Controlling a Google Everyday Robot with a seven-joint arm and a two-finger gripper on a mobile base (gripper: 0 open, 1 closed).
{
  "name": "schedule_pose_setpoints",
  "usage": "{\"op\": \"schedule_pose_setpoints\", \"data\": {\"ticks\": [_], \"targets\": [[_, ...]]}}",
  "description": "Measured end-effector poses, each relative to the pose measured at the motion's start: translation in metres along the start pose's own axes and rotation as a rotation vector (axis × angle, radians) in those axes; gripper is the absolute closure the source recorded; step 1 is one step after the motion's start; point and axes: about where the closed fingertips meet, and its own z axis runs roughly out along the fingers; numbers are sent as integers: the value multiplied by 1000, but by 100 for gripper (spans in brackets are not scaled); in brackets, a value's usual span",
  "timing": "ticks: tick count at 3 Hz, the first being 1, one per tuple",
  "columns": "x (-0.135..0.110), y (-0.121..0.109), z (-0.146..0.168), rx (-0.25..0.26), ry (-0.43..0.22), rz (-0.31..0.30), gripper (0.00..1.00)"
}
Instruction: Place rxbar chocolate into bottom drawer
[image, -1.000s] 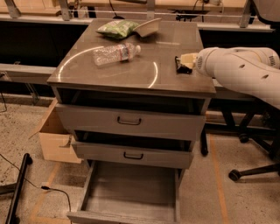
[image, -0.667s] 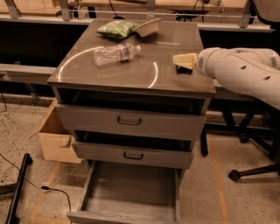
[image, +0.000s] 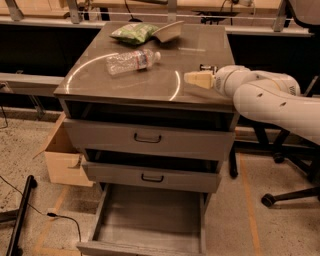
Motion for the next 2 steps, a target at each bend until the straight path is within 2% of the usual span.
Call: {"op": "schedule_pose_setpoints", "data": {"ticks": [1,2], "targets": [[-4,5,15,-13,-54,-33,0],[-2,10,28,-20,-70,-50,0]]}}
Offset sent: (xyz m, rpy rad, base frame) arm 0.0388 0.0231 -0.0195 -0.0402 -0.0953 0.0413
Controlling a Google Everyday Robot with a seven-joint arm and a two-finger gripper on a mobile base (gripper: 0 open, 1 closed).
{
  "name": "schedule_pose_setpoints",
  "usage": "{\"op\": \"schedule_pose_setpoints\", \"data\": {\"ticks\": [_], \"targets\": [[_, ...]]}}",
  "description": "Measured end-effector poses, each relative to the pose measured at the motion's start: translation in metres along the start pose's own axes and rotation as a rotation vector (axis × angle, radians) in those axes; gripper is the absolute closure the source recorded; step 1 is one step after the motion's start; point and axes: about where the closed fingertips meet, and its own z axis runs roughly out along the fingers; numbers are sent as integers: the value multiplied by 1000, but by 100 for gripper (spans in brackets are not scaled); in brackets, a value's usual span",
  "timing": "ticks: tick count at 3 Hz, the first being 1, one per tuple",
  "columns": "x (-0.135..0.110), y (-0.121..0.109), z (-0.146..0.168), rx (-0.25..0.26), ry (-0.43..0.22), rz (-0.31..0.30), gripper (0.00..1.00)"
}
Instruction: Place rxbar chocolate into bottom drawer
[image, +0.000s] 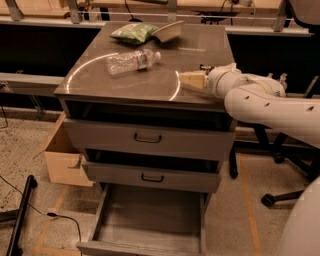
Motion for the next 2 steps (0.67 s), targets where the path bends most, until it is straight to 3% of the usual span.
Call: {"op": "schedule_pose_setpoints", "data": {"ticks": [1,2], "targets": [[9,-1,9,8,13,16,16],[18,-2,14,19,25,51,41]]}}
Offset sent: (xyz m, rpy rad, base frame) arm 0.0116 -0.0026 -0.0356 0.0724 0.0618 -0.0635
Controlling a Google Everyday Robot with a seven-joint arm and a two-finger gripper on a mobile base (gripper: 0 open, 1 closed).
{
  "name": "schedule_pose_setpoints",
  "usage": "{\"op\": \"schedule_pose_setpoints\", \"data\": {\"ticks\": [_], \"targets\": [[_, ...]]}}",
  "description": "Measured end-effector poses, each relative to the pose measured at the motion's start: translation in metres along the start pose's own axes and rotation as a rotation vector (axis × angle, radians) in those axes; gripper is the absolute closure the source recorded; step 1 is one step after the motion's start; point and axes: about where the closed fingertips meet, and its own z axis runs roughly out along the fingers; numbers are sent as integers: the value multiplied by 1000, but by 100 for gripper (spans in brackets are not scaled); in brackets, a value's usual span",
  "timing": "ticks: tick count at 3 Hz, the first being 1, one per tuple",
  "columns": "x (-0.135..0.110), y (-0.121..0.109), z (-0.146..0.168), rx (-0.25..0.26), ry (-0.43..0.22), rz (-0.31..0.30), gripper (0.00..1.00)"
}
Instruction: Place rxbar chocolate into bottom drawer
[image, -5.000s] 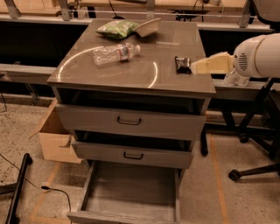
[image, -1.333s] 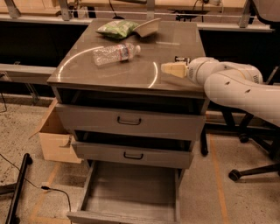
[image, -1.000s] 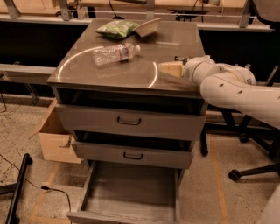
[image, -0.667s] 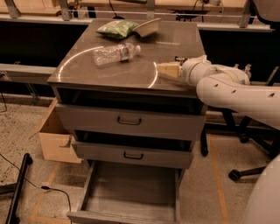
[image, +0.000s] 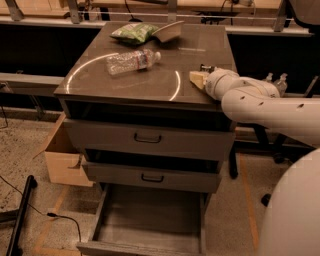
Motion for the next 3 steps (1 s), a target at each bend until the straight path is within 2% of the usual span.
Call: {"op": "schedule_pose_setpoints", "data": {"ticks": [1,2,3], "targets": [[3,-3,0,13,4,37,64],[-2,0,-25,-6,7,79,87],[-15,11,-62,-56,-27,121,100]]}}
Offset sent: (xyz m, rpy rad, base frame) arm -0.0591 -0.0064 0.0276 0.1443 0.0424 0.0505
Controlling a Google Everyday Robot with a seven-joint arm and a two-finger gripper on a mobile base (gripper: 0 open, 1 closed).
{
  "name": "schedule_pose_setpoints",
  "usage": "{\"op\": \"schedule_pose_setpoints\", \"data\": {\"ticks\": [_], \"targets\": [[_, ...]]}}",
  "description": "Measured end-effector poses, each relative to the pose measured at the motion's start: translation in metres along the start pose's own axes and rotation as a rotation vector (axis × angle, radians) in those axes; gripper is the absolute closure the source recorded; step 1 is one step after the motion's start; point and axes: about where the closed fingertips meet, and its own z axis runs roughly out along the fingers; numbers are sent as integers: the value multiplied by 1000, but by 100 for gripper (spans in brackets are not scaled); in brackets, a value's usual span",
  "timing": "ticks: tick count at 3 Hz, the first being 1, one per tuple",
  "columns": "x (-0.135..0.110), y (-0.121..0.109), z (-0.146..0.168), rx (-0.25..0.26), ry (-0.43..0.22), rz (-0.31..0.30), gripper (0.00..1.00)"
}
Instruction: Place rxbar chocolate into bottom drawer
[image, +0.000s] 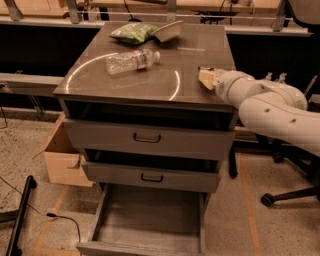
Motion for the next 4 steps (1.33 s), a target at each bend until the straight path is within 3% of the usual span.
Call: {"op": "schedule_pose_setpoints", "data": {"ticks": [2,3,4], "targets": [[20,30,-81,-94,8,45,100],[31,28,-110,-130,16,39,100],[8,-20,-159,-189,14,60,100]]}}
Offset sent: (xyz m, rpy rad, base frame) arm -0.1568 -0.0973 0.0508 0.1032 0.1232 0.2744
